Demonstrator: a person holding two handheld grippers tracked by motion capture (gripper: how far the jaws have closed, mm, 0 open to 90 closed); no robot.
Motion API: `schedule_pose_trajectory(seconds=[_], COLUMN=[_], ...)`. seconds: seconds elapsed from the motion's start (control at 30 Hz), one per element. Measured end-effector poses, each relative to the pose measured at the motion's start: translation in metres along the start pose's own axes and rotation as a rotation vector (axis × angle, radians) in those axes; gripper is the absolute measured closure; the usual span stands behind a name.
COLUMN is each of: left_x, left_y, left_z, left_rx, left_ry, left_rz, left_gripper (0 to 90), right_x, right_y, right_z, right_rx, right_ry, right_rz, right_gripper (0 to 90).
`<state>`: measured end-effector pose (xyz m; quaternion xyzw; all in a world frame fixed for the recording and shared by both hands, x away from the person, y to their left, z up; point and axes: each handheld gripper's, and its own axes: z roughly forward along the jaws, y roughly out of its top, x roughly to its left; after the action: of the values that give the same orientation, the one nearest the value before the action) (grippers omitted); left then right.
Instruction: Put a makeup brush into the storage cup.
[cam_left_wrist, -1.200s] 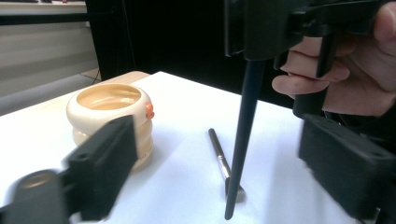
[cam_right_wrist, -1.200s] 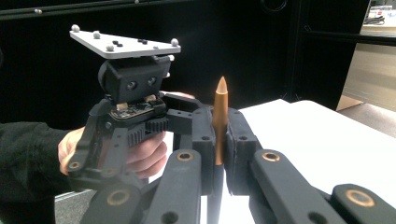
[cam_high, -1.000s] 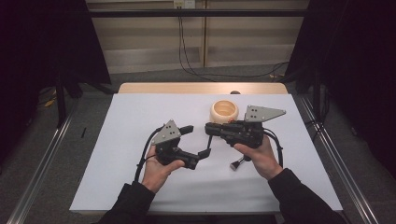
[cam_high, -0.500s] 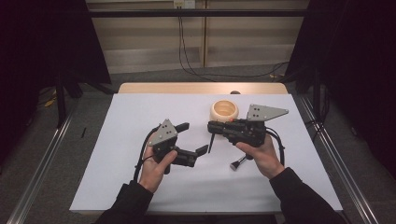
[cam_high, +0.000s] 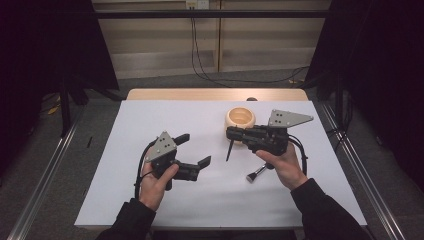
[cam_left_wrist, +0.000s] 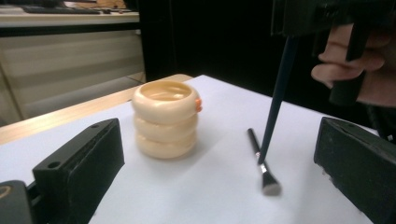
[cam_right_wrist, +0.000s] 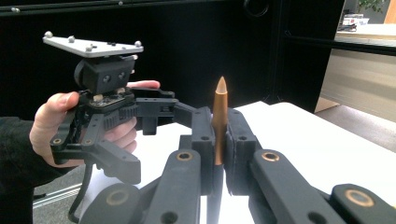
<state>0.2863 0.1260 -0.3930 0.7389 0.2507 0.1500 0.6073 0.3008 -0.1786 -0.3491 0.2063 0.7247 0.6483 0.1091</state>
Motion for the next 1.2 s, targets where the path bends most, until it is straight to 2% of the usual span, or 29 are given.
schedule_pose_trajectory(seconds=[0.03, 0.07, 0.1, 0.2, 0.27, 0.37, 0.43, 0.5, 0.6, 0.73, 0.8, 0.83, 0.9, 0.93, 0.97, 1.0, 1.13, 1.2], left_x=[0.002, 0.002, 0.003, 0.004, 0.006, 0.007, 0.009, 0.01, 0.011, 0.01, 0.008, 0.008, 0.006, 0.006, 0.006, 0.004, 0.004, 0.005], left_y=[-0.001, -0.003, -0.004, -0.008, -0.012, -0.019, -0.023, -0.026, -0.031, -0.042, -0.048, -0.05, -0.055, -0.057, -0.058, -0.06, -0.062, -0.063], left_z=[-0.003, -0.005, -0.009, -0.019, -0.025, -0.035, -0.042, -0.048, -0.056, -0.066, -0.07, -0.072, -0.077, -0.078, -0.079, -0.08, -0.084, -0.087], left_rx=[-0.004, -0.007, 0.001, 0.008, 0.002, 0.02, 0.031, 0.029, 0.04, 0.048, 0.042, 0.043, 0.028, 0.023, 0.024, 0.025, -0.007, -0.021], left_ry=[-0.014, -0.009, 0.013, 0.041, 0.042, 0.09, 0.077, 0.109, 0.135, 0.142, 0.169, 0.168, 0.181, 0.173, 0.168, 0.188, 0.173, 0.189], left_rz=[-0.022, -0.028, -0.003, 0.014, 0.015, 0.01, 0.001, -0.003, 0.01, -0.013, -0.014, -0.019, -0.044, -0.081, -0.093, -0.077, -0.079, -0.066], left_gripper=[2.4, 2.4, 2.4, 2.2, 1.8, 1.8, 1.8, 1.7, 1.6, 1.8, 1.8, 1.6, 1.5, 1.3, 1.3, 1.2, 1.1, 1.1], right_x=[0.0, -0.001, -0.001, -0.002, -0.003, -0.004, -0.005, -0.006, -0.007, -0.008, -0.009, -0.01, -0.01, -0.01, -0.011, -0.012, -0.014, -0.017], right_y=[0.0, 0.0, 0.0, 0.0, 0.0, 0.0, -0.001, -0.001, -0.001, -0.001, -0.001, -0.001, -0.001, -0.001, -0.001, -0.002, -0.002, -0.002], right_z=[0.0, -0.001, -0.001, -0.001, -0.001, -0.002, -0.003, -0.003, -0.003, -0.004, -0.004, -0.005, -0.005, -0.005, -0.005, -0.005, -0.005, -0.006], right_rx=[0.002, 0.001, -0.003, -0.002, -0.001, 0.001, 0.0, -0.001, -0.002, 0.001, -0.003, -0.003, -0.002, -0.001, -0.002, 0.0, 0.007, 0.004], right_ry=[-0.001, 0.0, -0.003, -0.009, -0.014, -0.021, -0.022, -0.026, -0.028, -0.039, -0.041, -0.044, -0.048, -0.051, -0.051, -0.049, -0.063, -0.072], right_rz=[0.001, 0.001, 0.009, 0.005, 0.007, 0.004, 0.009, 0.007, 0.006, 0.01, 0.01, 0.01, 0.012, 0.011, 0.013, 0.013, 0.004, 0.008], right_gripper=[84.5, 84.5, 84.6, 84.5, 84.5, 84.5, 84.5, 84.5, 84.5, 84.5, 84.5, 84.5, 84.5, 84.5, 84.5, 84.5, 84.5, 84.5])
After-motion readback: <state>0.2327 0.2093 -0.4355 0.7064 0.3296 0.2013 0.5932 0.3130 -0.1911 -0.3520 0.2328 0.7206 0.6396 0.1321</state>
